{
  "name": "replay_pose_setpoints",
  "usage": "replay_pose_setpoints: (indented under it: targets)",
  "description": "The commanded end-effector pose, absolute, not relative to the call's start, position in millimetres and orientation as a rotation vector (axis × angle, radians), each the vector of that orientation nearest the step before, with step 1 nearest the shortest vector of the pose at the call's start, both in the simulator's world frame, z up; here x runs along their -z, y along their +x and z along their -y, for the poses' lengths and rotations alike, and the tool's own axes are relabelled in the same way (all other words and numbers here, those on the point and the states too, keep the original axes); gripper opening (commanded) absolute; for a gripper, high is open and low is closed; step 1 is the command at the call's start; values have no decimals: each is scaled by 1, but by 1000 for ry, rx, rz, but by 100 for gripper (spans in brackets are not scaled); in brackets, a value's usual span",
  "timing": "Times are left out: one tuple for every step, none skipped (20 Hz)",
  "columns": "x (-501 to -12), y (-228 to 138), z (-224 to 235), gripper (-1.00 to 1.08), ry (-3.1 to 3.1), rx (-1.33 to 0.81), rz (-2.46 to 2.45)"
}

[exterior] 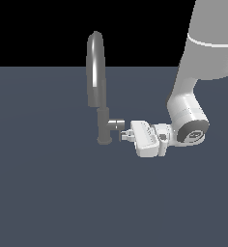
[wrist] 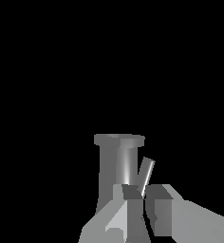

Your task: Turn on the faucet by rotating a designated handle.

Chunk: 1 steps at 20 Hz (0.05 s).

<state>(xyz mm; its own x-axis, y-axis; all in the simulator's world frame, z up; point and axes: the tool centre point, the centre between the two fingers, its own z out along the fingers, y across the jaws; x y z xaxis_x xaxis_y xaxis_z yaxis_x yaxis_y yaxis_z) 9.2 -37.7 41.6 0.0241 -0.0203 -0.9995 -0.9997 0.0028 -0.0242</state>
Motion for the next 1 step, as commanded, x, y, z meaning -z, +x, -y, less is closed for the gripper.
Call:
replay_pose_setpoints:
  targets:
    - [-26,3,24,-100,-1222,-1227,-1201]
